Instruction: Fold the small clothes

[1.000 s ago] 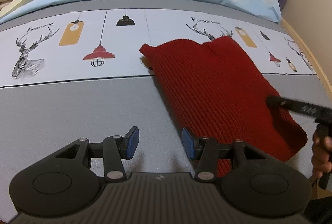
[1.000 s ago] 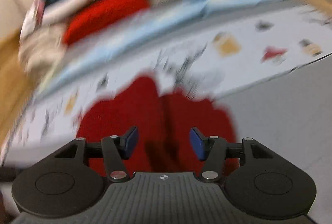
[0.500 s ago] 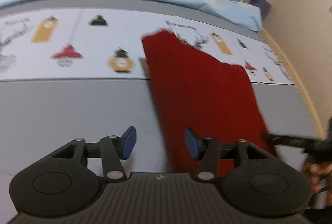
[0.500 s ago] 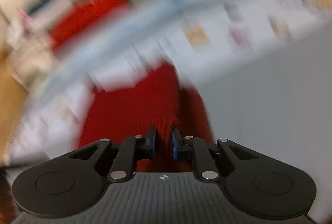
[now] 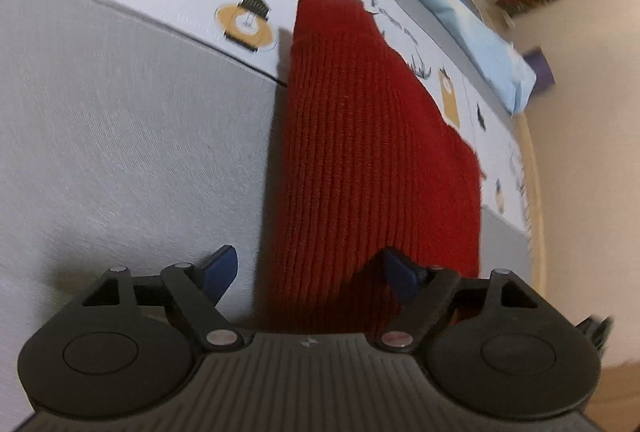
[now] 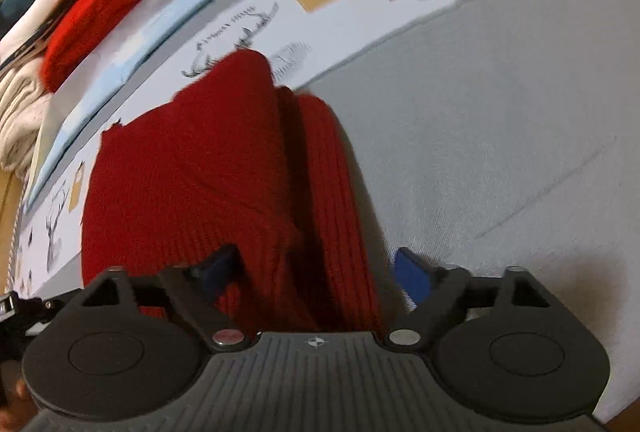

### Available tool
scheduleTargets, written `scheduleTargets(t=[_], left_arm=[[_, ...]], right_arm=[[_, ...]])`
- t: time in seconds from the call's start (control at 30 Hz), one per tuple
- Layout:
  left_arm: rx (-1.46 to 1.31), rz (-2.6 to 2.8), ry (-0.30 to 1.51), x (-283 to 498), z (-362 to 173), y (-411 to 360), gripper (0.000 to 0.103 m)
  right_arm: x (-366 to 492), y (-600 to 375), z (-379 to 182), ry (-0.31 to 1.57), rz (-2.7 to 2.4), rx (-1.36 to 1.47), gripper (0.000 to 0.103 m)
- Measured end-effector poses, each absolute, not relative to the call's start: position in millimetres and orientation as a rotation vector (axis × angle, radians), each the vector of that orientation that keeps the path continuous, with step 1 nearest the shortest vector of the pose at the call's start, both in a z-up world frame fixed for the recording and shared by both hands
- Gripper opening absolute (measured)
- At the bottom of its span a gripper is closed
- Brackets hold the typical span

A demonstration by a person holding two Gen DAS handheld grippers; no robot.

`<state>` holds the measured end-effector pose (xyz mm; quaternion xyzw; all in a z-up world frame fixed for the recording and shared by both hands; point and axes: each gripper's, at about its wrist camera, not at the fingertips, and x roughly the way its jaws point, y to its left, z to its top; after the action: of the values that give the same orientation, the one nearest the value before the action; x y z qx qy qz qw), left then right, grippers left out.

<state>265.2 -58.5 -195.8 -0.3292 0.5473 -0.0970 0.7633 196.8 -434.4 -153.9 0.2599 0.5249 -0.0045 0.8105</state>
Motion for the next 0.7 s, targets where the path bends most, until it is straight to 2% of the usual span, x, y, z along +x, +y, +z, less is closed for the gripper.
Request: scheduleTargets(t=[0.13,0.3,0.33,0.37,0.4,0.43,0.47,0.6,0.7], left_arm=[[-0.805,-0.221,1.189,273,-208,-57,0.087],[-0.867,-0.251,1.198,280,-217,-60,0.085],[-0.873,-0.262,1.197,281,-217,-60,0.082],[-0.875,-0.272,1.194,282,-217,-60,0.079],[-0.866,-0.278,1.191,282,-215,-61,0.075],[-0.847,-0.286,1.186,283,-212,-61,0.072],[-0.826,-0.293,1.181,283,-209,-61,0.064],[-0.755,-0.319,1.130,281,-185,-54,0.041],[-0.679,-0.333,1.087,279,-163,-39,0.034]], right_arm=[[200,-439,-162,1.129,-0.020,0.642,0.087],[198,-432,-156,1.100,-0.010,0.660,0.068],[197,-430,-155,1.093,-0.009,0.650,0.064],[197,-429,-154,1.084,-0.004,0.644,0.054],[196,-428,-152,1.074,-0.001,0.643,0.049],[195,-426,-150,1.065,-0.004,0.636,0.047],[195,-424,-149,1.059,-0.006,0.630,0.043],[194,-418,-142,1.039,-0.007,0.619,0.038],[195,-412,-138,1.025,0.000,0.632,0.036]])
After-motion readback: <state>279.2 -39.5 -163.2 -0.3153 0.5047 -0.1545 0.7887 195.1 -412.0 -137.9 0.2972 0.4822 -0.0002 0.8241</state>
